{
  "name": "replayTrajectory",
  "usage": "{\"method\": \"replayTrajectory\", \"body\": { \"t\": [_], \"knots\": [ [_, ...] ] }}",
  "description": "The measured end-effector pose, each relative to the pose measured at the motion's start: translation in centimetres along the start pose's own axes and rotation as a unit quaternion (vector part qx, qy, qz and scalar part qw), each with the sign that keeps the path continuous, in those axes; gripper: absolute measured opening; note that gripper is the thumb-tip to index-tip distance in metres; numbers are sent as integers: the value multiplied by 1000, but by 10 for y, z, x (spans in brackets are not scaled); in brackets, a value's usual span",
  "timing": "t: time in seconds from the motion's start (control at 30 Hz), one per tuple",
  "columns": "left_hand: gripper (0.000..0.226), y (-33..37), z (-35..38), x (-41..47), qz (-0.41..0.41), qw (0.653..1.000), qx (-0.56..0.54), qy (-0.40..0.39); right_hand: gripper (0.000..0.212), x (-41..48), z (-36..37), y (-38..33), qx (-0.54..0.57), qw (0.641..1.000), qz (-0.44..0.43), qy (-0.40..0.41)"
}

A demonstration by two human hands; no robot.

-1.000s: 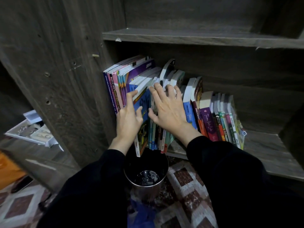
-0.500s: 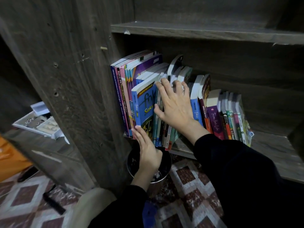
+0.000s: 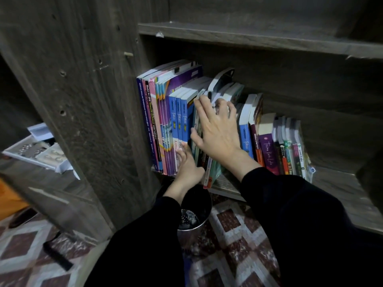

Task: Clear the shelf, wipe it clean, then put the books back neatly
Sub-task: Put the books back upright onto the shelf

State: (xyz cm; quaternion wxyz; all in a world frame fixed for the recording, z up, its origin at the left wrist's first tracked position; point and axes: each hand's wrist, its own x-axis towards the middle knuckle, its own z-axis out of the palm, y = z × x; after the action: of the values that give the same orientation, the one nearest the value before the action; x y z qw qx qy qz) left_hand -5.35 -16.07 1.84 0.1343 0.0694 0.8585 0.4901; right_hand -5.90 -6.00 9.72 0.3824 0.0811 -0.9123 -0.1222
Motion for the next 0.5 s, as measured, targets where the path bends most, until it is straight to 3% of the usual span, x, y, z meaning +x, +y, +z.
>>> {"method": "replayTrajectory", "body": {
  "t": [0.17,0.3,0.4,0.5],
  "knots": [
    [98,3,-2,-7,-53,999,-4,-3,75,-2,-8,1,9,999,-21,-41],
    [93,9,16,-23,-30,997,-63,25,78,-34,-18,9,80,995,-38,45],
    [96,8,22,-32,3,996,-89,25,80,-76,-13,16,139,978,121,97],
    [97,17,29,-46,25,995,-53,80,80,-114,3,29,153,948,269,73]
  ]
}}
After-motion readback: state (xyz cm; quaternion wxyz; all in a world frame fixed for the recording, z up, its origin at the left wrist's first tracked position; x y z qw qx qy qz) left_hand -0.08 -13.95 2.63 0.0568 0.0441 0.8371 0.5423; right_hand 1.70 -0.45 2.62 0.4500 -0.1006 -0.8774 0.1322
